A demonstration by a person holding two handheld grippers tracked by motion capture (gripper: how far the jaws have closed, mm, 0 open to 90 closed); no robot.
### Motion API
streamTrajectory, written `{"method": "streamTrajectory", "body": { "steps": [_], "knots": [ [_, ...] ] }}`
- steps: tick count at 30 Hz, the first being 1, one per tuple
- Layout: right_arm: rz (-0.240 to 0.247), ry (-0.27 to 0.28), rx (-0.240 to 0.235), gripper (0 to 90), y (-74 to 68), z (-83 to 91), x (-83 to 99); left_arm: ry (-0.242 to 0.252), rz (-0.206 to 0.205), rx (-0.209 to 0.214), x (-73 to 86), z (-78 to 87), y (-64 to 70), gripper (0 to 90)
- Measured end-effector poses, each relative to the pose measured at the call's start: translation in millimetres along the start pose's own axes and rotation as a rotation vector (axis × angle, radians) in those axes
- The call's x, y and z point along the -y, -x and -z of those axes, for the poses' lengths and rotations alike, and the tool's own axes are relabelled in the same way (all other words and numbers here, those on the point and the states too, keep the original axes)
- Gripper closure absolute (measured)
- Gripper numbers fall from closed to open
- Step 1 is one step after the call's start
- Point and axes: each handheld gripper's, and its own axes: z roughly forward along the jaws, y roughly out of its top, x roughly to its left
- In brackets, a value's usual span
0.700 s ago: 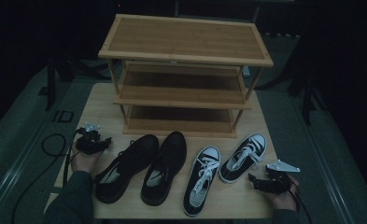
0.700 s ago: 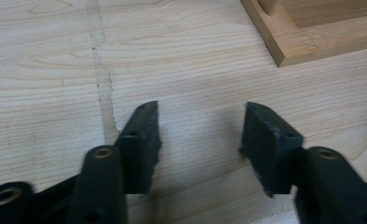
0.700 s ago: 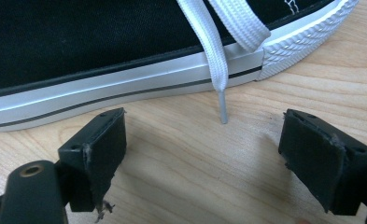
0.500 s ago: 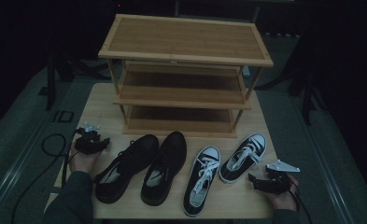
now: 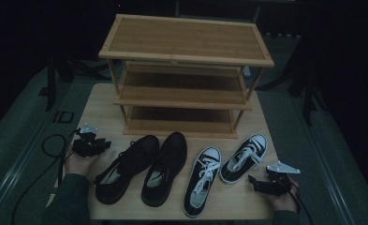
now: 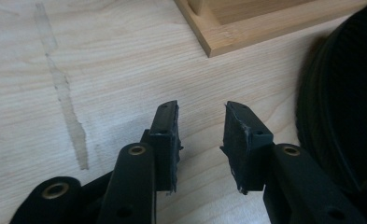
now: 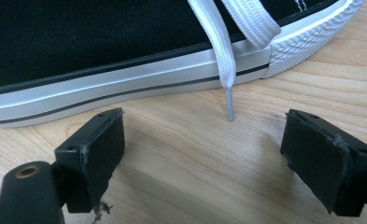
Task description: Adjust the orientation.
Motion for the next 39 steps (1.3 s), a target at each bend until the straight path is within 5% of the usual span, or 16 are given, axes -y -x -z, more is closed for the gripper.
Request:
{"method": "streamTrajectory", "body": {
  "steps": [10, 18, 39],
  "knots": [
    [0.021, 0.014, -0.022, 21.4, -1.3, 1.6, 0.8, 0.004, -0.059, 0.048, -10.7, 14.8, 18.5, 69.4],
    [0.013, 0.014, -0.017, 21.0, -2.1, 1.5, 0.7, 0.0, -0.066, 0.101, -20.1, 35.8, 26.1, 68.1],
    [0.007, 0.013, -0.013, 20.5, -3.0, 1.4, 0.7, -0.059, -0.18, 0.146, -33.1, 67.3, 55.0, 62.1]
  ]
}}
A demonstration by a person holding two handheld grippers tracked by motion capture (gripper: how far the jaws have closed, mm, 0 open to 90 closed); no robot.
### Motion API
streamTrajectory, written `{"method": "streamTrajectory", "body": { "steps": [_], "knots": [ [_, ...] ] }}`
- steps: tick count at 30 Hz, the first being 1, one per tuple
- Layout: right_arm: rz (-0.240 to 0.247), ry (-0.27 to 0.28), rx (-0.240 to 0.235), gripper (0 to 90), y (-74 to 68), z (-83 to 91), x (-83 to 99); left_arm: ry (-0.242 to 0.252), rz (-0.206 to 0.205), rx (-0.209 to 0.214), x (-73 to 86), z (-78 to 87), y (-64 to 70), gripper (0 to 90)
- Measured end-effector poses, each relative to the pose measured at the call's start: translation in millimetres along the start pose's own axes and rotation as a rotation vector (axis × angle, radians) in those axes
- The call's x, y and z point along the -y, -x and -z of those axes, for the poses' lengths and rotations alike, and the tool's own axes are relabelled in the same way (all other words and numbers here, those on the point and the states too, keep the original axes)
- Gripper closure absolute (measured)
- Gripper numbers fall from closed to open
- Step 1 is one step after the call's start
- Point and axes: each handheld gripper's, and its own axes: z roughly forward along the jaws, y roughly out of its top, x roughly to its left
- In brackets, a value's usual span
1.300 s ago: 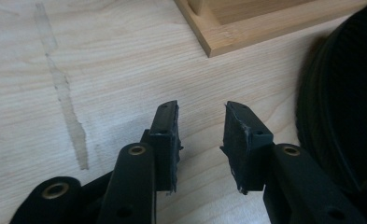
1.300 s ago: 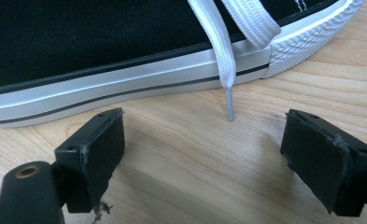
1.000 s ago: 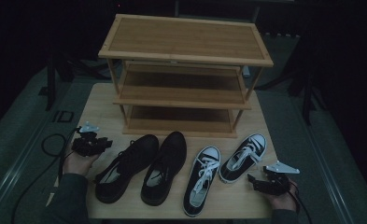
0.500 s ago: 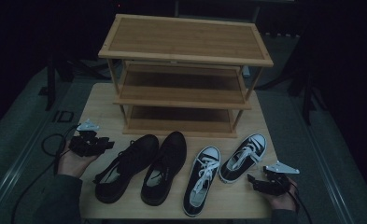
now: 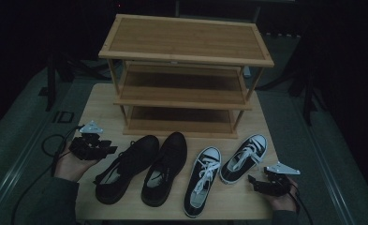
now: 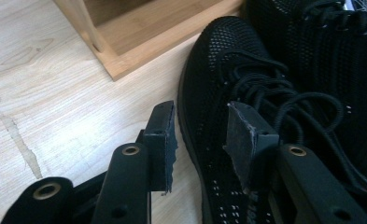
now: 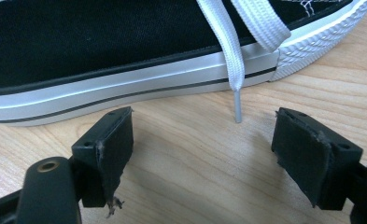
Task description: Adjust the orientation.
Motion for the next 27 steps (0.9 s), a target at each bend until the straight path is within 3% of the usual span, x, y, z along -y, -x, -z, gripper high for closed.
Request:
{"method": "streamTrajectory", "body": {
  "steps": [11, 13, 27],
  "knots": [
    [0.0, -0.001, 0.001, 20.3, -0.2, -0.1, -0.1, -0.002, -0.032, 0.015, -3.7, 11.8, 13.8, 60.2],
    [0.0, -0.001, 0.001, 20.3, -0.2, -0.1, -0.1, -0.01, -0.035, 0.047, -2.2, 12.8, 16.6, 58.5],
    [0.003, -0.001, 0.0, 19.6, -0.3, -0.3, -0.1, -0.048, -0.051, 0.076, 6.5, 6.6, 26.7, 57.6]
  ]
}}
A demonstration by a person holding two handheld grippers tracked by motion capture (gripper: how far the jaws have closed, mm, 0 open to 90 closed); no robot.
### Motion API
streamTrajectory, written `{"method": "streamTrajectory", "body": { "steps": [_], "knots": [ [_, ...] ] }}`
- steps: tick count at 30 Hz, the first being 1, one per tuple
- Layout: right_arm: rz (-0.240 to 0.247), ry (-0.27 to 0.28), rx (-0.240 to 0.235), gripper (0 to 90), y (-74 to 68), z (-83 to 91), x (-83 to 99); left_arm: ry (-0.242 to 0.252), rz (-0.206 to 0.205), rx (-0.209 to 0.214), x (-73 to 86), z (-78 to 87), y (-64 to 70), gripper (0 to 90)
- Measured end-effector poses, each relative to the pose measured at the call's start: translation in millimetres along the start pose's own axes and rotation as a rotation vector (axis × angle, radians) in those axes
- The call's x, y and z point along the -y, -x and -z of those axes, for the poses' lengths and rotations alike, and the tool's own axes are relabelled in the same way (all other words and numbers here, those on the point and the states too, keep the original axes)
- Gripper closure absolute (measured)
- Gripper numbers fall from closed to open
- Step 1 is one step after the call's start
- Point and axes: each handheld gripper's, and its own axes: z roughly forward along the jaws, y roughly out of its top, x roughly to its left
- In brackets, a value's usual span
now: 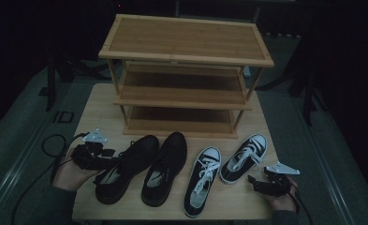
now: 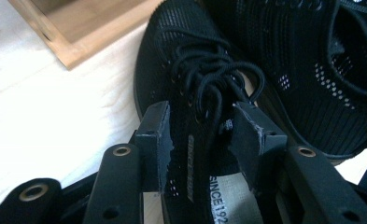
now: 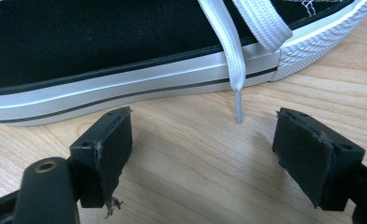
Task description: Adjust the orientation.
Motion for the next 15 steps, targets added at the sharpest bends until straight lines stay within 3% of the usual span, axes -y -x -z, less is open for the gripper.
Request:
{"method": "streamTrajectory", "body": {
  "steps": [6, 10, 15],
  "knots": [
    [0.002, -0.001, 0.0, 19.2, 0.0, -0.1, -0.1, -0.057, -0.003, -0.045, 3.6, -12.2, 0.2, 58.3],
    [0.002, -0.001, -0.001, 19.0, -0.1, -0.2, -0.1, -0.105, -0.026, -0.071, 3.1, -22.7, 0.3, 61.0],
    [0.003, -0.002, -0.002, 18.6, -0.1, -0.4, -0.2, -0.137, 0.001, -0.071, 0.3, -29.3, 0.8, 65.5]
  ]
}}
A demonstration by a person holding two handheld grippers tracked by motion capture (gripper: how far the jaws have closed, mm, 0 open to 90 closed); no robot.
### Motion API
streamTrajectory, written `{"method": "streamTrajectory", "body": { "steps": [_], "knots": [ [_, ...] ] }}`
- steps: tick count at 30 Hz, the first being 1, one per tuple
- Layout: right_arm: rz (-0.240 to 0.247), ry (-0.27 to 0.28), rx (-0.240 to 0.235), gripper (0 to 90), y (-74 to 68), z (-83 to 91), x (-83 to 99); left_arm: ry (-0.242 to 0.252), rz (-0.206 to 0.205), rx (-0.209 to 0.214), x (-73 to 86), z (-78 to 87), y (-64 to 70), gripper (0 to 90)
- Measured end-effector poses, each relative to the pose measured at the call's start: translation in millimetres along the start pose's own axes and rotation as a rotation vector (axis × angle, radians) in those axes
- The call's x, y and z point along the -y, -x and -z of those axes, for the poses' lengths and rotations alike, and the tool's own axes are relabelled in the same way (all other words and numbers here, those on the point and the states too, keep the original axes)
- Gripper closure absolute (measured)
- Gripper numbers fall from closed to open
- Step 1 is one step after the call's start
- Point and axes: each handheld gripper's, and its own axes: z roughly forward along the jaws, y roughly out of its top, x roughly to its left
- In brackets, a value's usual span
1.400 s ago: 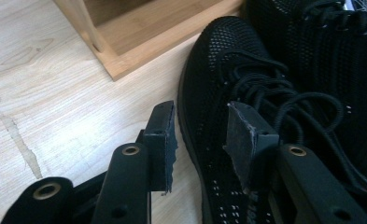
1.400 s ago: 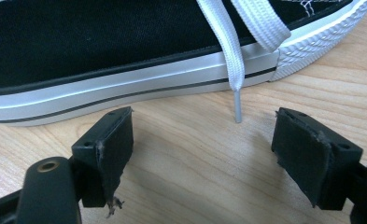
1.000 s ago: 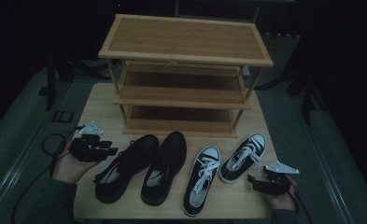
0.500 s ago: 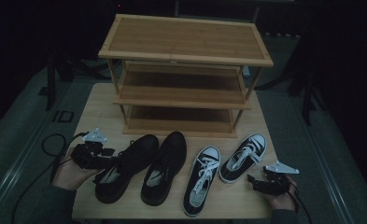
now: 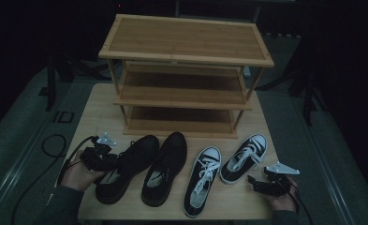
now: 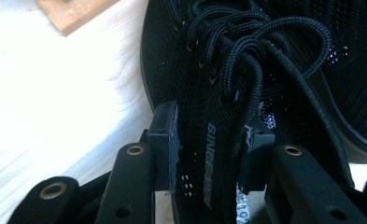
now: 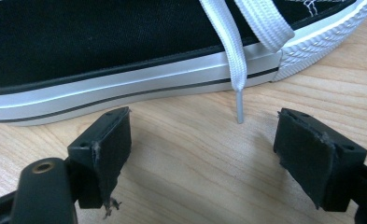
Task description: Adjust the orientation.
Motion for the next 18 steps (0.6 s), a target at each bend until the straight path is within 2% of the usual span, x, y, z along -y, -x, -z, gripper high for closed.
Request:
{"method": "streamTrajectory", "body": {
  "steps": [4, 7, 11, 18],
  "knots": [
    [0.001, 0.0, 0.0, 18.3, 0.0, -0.2, -0.1, -0.018, -0.005, -0.02, -2.7, -2.4, 1.2, 72.9],
    [0.001, 0.0, 0.0, 18.3, -0.1, -0.2, -0.1, -0.007, -0.015, -0.037, -4.1, -0.8, 3.4, 86.2],
    [0.001, 0.0, 0.0, 18.3, 0.0, -0.2, -0.1, 0.007, -0.011, -0.056, -6.1, 0.4, 1.6, 87.6],
    [0.001, 0.0, 0.0, 18.3, 0.0, -0.2, -0.1, 0.058, 0.004, -0.054, -12.5, 6.3, -7.6, 87.7]
  ]
}}
